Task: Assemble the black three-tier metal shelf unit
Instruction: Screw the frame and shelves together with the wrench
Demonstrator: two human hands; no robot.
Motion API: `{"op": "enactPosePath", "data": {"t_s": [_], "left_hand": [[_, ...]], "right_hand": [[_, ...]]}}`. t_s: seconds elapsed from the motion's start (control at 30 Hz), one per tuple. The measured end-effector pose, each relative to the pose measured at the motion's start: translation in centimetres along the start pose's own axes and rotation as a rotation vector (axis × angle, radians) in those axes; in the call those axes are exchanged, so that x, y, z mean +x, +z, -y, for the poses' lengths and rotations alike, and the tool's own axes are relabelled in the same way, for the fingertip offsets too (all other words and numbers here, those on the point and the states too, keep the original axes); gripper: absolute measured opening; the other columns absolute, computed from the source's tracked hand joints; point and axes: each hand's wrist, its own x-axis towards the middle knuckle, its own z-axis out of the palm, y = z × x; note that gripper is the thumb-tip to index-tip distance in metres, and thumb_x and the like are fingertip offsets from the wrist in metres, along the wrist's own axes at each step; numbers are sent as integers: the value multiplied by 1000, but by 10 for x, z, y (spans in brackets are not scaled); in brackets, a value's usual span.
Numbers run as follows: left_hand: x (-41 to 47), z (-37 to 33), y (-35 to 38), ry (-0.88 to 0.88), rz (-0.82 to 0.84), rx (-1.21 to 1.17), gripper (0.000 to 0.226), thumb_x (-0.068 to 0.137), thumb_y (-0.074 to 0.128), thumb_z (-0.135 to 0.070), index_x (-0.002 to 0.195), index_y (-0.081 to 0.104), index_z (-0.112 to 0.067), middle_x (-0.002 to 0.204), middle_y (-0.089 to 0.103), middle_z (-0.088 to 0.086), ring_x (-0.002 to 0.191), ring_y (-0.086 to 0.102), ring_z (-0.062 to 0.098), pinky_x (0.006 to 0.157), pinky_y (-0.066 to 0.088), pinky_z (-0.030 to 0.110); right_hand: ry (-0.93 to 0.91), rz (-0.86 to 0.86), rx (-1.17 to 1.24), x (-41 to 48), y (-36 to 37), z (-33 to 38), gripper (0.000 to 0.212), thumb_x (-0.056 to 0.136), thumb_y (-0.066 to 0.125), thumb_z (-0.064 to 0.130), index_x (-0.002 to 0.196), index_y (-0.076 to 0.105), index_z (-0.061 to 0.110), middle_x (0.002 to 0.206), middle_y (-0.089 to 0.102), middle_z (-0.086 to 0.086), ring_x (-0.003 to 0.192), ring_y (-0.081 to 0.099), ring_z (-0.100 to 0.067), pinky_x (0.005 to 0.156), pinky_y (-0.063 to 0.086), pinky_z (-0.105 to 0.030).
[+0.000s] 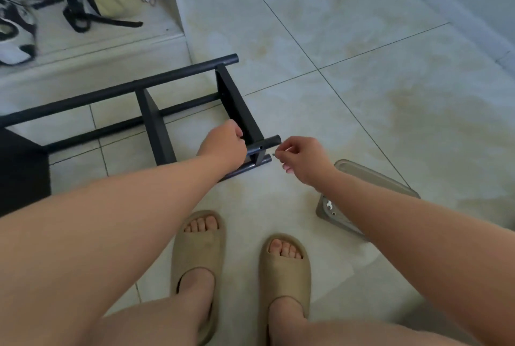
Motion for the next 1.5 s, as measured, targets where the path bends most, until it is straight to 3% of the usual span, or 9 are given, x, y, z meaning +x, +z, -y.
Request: {"op": "enactPosePath", "data": {"t_s": [0.1,0.23,0.37,0.5,0.57,0.67,0.77,1.1,1.5], "left_hand": [[6,22,-2,-26,-20,-42,16,101,46,-22,114,56,-20,107,60,0,96,57,21,80,48,34],[27,31,0,-52,81,-121,23,103,45,-30,115,60,-18,109,62,-1,99,57,20,82,42,31],[58,23,6,-53,202,-126,32,103,41,-41,97,61,-16,100,64,4,102,64,31,80,46,37],[82,16,28,-98,341,-306,55,101,45,-47,115,66,2,113,72,17,87,69,29,93,51,37],[88,15,37,-133,396,-423,58,100,50,-48,114,63,7,99,74,22,77,74,33,86,59,44],[90,16,43,-147,366,-449,43,98,56,-45,98,65,-2,76,75,15,63,73,28,61,60,33],[88,17,46,-104,338,-399,35,96,62,-40,89,65,-6,61,71,6,58,72,22,61,60,33],[89,20,47,-85,340,-410,37,97,61,-32,100,69,4,77,75,18,59,71,22,55,56,28],[87,21,47,-73,341,-406,39,98,59,-32,101,68,6,61,69,10,53,67,19,48,52,23]], "right_hand": [[2,9,77,7,19,8,15,93,65,10,80,69,18,71,65,-6,68,63,-20,84,59,-51],[1,-38,203,18,28,0,18,91,65,3,79,71,16,71,66,-8,69,63,-19,84,61,-46],[-18,-68,251,24,34,-19,21,91,61,0,87,74,16,73,70,-3,69,67,-14,82,62,-42],[-64,-108,371,29,42,-35,22,93,62,-2,88,74,16,71,69,3,70,67,-14,80,61,-34],[-87,-127,416,30,46,-42,22,93,63,-3,89,74,15,72,69,3,71,67,-15,79,61,-33],[-97,-152,454,31,51,-50,24,93,62,-7,89,74,14,73,70,4,71,67,-15,78,61,-32],[-91,-165,473,30,51,-51,25,92,62,-7,88,73,14,71,70,8,69,67,-13,77,60,-30],[-101,-138,478,25,53,-53,21,92,64,-6,88,72,13,70,70,5,69,68,-14,79,60,-33],[-109,-123,453,24,56,-54,17,92,65,-6,91,72,10,73,71,4,71,70,-14,82,61,-40]]}}
